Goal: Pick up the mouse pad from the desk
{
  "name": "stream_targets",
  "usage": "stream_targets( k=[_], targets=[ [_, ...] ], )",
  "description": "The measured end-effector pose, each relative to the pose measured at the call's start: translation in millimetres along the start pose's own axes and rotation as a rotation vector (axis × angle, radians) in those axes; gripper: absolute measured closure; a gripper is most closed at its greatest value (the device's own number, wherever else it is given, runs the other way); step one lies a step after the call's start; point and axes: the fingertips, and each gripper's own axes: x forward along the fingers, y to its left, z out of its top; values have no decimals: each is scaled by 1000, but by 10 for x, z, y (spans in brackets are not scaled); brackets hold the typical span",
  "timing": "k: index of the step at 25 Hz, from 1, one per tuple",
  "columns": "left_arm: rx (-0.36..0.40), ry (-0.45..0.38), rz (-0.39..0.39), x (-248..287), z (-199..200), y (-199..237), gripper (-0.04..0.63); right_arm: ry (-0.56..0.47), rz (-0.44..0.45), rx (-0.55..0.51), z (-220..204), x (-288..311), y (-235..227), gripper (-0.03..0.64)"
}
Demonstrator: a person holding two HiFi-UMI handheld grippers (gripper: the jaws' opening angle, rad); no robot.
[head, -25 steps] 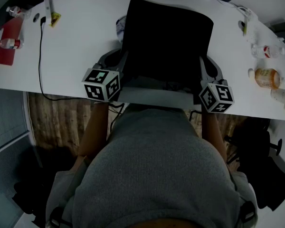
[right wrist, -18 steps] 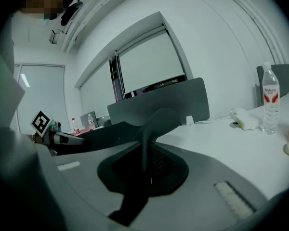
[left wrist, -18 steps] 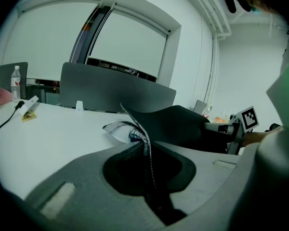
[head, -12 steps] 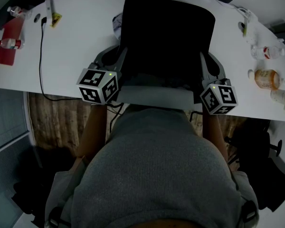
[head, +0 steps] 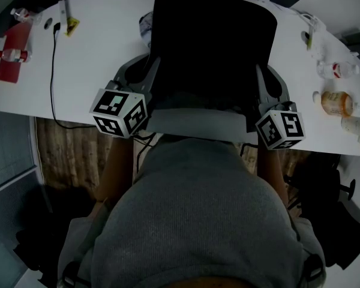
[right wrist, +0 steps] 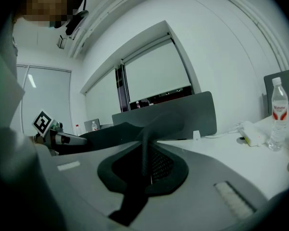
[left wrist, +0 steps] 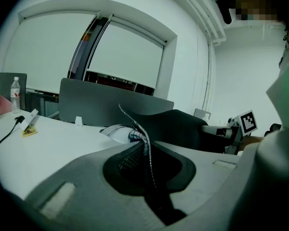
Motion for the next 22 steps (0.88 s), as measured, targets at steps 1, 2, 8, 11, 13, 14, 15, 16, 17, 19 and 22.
stream_targets(
  k=[1,2,8,11,13,14,15,16,17,19,22],
  targets=[
    [1,-5,1,-7,25,-6,563,-4,2,-4,24,0,11,597],
    [2,-10,1,-13,49,-14,563,-8,4,-8,48,-1,21,598],
    [12,-34,-1,-56,189,-69,563,-42,14,-13,224,-19,99,598],
    [22,-53,1,-99,275,-91,563,-61,23,-21,328,-30,147,598],
    [29,-66,1,-131,330,-108,563,-73,29,-29,394,-46,182,598],
    [32,-73,2,-147,357,-113,563,-79,31,-32,425,-55,200,597],
    [33,-80,4,-163,383,-116,563,-85,34,-34,456,-65,218,597],
    [34,-87,6,-178,409,-118,563,-91,36,-34,486,-74,234,597],
    [36,-94,7,-193,435,-121,563,-97,39,-35,515,-83,248,598],
    [40,-107,8,-222,485,-137,563,-107,42,-38,565,-102,266,598],
    [51,-126,9,-260,560,-168,561,-119,47,-41,627,-120,289,597]
  ],
)
